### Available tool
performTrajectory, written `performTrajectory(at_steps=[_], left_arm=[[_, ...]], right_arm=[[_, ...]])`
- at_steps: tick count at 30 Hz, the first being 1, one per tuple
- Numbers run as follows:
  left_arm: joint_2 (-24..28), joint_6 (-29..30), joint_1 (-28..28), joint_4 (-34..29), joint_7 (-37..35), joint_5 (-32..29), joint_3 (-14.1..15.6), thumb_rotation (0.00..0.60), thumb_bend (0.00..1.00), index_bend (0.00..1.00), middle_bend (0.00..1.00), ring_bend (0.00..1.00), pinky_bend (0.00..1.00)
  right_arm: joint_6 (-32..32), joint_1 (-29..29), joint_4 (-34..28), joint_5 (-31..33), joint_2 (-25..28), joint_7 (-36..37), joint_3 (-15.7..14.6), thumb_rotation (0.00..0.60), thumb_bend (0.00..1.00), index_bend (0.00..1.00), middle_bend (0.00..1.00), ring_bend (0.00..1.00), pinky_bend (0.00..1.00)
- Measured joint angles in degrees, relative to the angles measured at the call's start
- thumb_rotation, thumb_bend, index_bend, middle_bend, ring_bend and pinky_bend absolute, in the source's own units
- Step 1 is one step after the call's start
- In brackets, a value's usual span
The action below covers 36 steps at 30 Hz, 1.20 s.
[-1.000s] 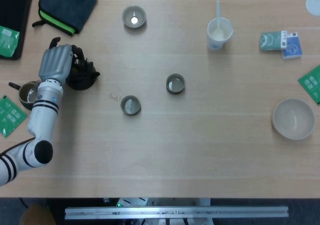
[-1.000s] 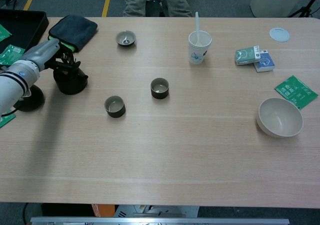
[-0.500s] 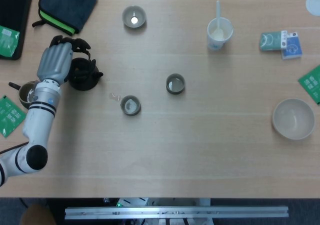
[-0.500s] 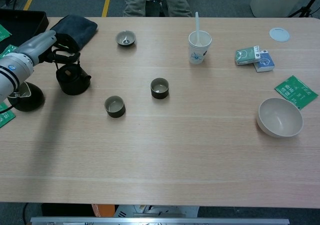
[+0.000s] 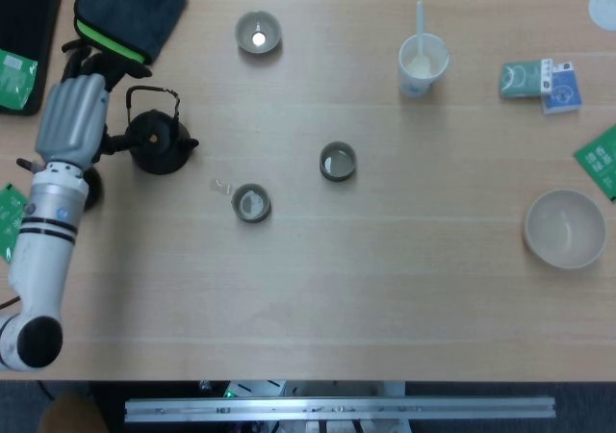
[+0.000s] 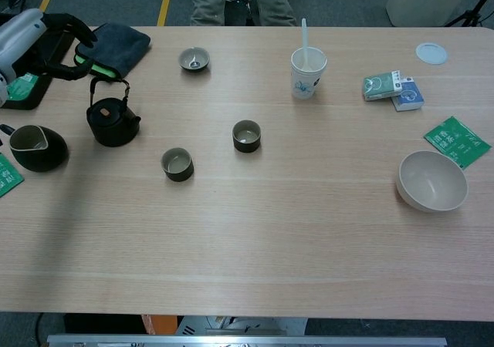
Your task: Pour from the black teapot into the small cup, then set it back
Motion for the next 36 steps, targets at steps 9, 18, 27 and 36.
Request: performTrajectory(at_steps=[9,18,27,36], left_arm=[[3.0,11.4,6.4,-3.0,1.6,10.1,4.9,0.6,0.36,0.32,0.32,0.16,0.07],[4.8,20.5,13.2,-4.1,3.8,18.0,10.2,0.582,0.36,0.32,0.32,0.16,0.07],[7.0,25.8,18.8,-6.0,3.6,21.6,12.9,0.505,0.36,0.33,0.32,0.16,0.07],[7.5,26.1,20.6,-6.3,3.3,22.9,13.3,0.509,0.36,0.33,0.32,0.16,0.07]], right_arm=[[0.1,0.0,-1.0,-0.2,0.4,-0.8,-0.1,0.6,0.12,0.31,0.29,0.2,0.25],[0.5,-0.3,-1.7,-0.8,0.3,-1.4,-0.6,0.6,0.12,0.31,0.29,0.2,0.25],[0.5,-0.4,-1.8,-1.0,0.1,-1.5,-0.9,0.6,0.12,0.31,0.29,0.2,0.25],[0.3,0.0,-2.3,-1.4,0.0,-2.2,-0.9,0.6,0.12,0.31,0.29,0.2,0.25]])
